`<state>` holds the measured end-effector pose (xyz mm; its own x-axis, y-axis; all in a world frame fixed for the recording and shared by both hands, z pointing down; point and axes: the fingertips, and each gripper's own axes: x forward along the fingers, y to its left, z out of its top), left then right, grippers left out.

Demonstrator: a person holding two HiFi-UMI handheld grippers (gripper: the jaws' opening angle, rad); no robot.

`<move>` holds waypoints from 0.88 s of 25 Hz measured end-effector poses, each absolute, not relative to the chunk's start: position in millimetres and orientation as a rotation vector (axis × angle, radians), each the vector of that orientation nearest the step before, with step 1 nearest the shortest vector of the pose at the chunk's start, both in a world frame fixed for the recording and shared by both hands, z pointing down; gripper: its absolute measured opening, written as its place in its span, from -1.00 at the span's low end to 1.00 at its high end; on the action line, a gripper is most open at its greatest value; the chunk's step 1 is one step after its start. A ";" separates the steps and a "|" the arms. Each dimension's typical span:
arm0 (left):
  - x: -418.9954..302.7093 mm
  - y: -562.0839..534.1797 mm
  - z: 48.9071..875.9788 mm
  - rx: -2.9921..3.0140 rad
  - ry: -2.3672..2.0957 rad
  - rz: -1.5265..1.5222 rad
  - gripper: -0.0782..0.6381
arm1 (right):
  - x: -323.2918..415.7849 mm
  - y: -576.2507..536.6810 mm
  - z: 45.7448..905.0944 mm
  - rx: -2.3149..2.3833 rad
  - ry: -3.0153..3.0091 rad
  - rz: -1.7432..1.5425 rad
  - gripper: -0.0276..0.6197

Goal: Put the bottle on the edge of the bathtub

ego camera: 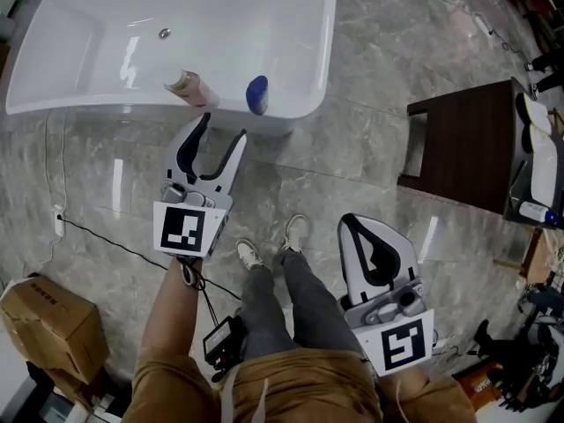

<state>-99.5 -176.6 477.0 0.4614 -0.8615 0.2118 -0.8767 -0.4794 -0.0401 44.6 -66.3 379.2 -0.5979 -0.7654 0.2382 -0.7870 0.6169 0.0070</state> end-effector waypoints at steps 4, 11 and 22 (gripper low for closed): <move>-99.1 -166.5 458.8 2.625 -1.584 0.344 -0.13 | 47.2 -56.3 356.5 1.303 -2.628 0.104 -0.90; -105.5 -144.8 424.5 2.639 -1.592 0.366 -0.24 | 39.4 -34.4 319.0 1.301 -2.653 0.053 -0.90; -107.3 -106.6 385.3 2.672 -1.589 0.377 -0.71 | 49.3 -1.6 275.3 1.336 -2.643 -0.029 -0.90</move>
<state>-107.3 -106.6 385.3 0.4560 -0.8647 0.2105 -0.8672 -0.4849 -0.1132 49.3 -1.6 275.3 -0.5801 -0.8005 0.1510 -0.7970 0.5960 0.0977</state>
